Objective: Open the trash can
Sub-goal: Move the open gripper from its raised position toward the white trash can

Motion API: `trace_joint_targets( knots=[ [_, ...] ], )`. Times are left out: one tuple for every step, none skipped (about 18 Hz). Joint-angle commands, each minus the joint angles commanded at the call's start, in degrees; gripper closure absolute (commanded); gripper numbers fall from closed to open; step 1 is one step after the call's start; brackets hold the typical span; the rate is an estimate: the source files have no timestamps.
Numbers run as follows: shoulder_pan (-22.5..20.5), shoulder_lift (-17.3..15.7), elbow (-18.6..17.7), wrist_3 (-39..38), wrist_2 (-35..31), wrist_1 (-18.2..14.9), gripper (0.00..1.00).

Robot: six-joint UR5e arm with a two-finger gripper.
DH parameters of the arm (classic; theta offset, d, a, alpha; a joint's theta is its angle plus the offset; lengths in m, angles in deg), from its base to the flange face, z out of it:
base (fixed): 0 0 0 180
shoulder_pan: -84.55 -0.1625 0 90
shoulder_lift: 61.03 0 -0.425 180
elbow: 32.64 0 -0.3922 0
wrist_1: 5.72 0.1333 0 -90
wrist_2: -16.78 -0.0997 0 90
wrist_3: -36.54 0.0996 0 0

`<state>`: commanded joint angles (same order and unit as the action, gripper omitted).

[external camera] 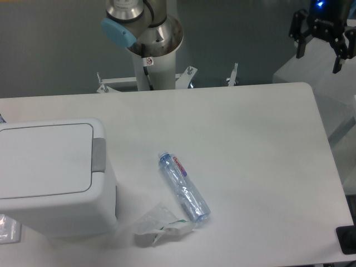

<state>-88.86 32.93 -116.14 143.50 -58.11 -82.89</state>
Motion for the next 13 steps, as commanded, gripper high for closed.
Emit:
trace_joint_targets(
  knots=[
    [0.1, -0.3, -0.1, -0.4, 0.1, 0.1, 0.00],
    [0.7, -0.5, -0.1, -1.0, 0.1, 0.1, 0.00],
    [1.3, -0.5, 0.0, -1.8, 0.1, 0.0, 0.00],
    [2.0, -0.6, 0.0, -3.3, 0.1, 0.1, 0.00],
    [2.9, -0.7, 0.0, -5.4, 0.3, 0.0, 0.00],
    [3.8, -0.9, 0.0, -7.8, 0.4, 0.0, 0.00],
    [4.6, -1.3, -0.1, -10.3, 0.4, 0.0, 0.00],
    [5.4, -1.4, -0.1, -12.8, 0.4, 0.0, 0.00],
    [6.4, -1.5, 0.0, -15.3, 0.4, 0.0, 0.00],
    [7.5, -1.7, 0.0, -17.6, 0.4, 0.0, 0.00],
    [8.4, -1.8, 0.0, -19.8, 0.4, 0.1, 0.00],
    [9.0, -1.8, 0.1, -22.1, 0.4, 0.1, 0.00],
    [9.8, -1.8, 0.2, -24.6, 0.4, 0.1, 0.00]
  ],
)
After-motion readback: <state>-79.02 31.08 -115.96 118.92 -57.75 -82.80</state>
